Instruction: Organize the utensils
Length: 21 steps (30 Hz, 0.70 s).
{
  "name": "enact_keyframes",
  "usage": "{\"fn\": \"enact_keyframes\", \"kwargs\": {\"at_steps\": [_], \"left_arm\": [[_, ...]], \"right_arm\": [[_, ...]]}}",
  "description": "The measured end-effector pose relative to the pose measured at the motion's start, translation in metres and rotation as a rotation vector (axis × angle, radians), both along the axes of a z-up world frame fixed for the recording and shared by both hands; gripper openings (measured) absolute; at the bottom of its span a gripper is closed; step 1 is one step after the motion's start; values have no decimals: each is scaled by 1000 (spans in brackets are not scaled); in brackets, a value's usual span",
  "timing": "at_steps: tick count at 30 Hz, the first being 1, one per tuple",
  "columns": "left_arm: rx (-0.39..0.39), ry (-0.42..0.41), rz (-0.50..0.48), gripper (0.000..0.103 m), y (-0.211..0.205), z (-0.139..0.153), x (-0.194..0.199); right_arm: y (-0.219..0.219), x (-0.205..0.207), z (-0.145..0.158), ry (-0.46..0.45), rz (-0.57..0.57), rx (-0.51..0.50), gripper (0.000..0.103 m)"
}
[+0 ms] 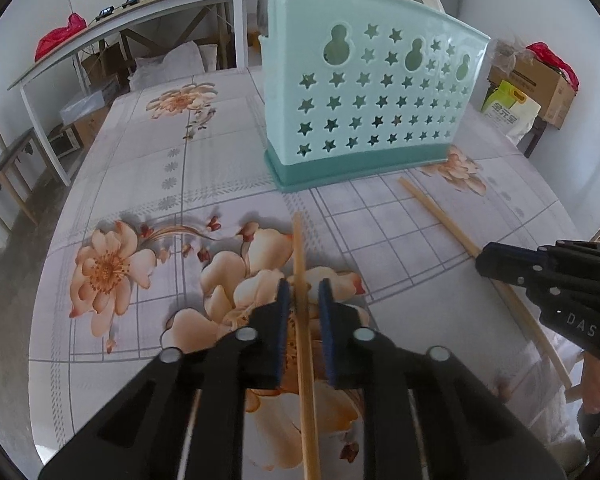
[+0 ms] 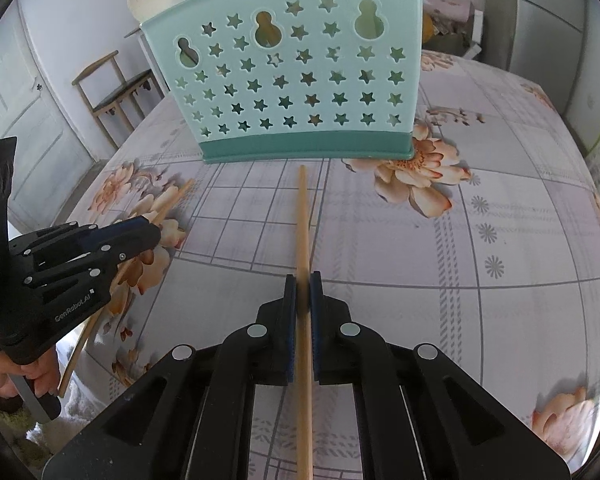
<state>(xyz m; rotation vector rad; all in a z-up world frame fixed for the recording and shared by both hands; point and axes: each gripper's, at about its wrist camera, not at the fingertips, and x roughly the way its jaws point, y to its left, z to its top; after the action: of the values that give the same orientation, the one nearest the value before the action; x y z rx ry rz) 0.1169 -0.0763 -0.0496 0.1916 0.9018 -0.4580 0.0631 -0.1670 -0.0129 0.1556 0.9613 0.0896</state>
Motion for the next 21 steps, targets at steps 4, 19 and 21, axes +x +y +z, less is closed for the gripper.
{"fn": "enact_keyframes", "kwargs": {"at_steps": [4,19,21], "left_arm": [[-14,27,-8,7,3,1,-10],[-14,28,-2,7,-2,0,-5],[-16,22,1,7,-2,0,-5]], "right_arm": [[-1,-6,0,15,-2,2,5],[-7,-4,0,29,-21,56,6],[-6,-2,0,24,-25,60,6]]}}
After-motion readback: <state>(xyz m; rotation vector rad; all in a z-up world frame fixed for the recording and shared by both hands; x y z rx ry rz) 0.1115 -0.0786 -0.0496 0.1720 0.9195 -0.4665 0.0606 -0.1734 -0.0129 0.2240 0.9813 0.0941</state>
